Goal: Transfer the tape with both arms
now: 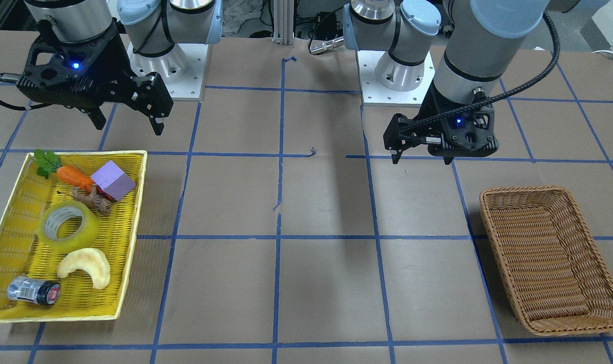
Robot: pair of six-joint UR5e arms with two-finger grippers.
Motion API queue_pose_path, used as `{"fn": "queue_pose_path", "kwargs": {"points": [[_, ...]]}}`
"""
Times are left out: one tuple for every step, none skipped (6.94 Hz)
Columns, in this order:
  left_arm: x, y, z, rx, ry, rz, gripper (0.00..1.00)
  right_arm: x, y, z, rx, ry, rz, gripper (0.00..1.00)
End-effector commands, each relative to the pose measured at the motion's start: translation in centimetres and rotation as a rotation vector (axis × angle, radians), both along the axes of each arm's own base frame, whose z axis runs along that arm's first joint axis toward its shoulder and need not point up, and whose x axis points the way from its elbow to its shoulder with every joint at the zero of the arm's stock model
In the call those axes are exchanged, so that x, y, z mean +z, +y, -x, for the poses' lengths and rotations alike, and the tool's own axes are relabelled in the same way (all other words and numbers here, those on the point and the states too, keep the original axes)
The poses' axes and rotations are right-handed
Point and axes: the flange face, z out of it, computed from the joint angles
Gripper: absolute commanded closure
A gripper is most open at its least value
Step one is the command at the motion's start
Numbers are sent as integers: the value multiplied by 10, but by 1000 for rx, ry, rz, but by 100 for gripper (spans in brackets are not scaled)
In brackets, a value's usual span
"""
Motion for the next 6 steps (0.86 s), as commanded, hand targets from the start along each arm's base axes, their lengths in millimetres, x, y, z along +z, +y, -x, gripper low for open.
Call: {"fn": "queue_pose_path", "kwargs": {"points": [[-1,0,0,-1,1,-2,0,0,0,0,0,-4,1,0],[-1,1,0,-1,1,-3,0,-2,-1,-1,1,-10,-4,0],[-2,1,0,1,1,-5,0,-2,-1,-1,1,-11,-6,0],[-3,1,0,-1,1,-6,0,-2,0,-1,1,-8,-6,0],[-3,1,1,-1,3,-6,0,-2,0,-1,1,-8,-6,0],[-3,1,1,-1,3,-5,0,-1,0,-1,1,-7,-6,0]]}}
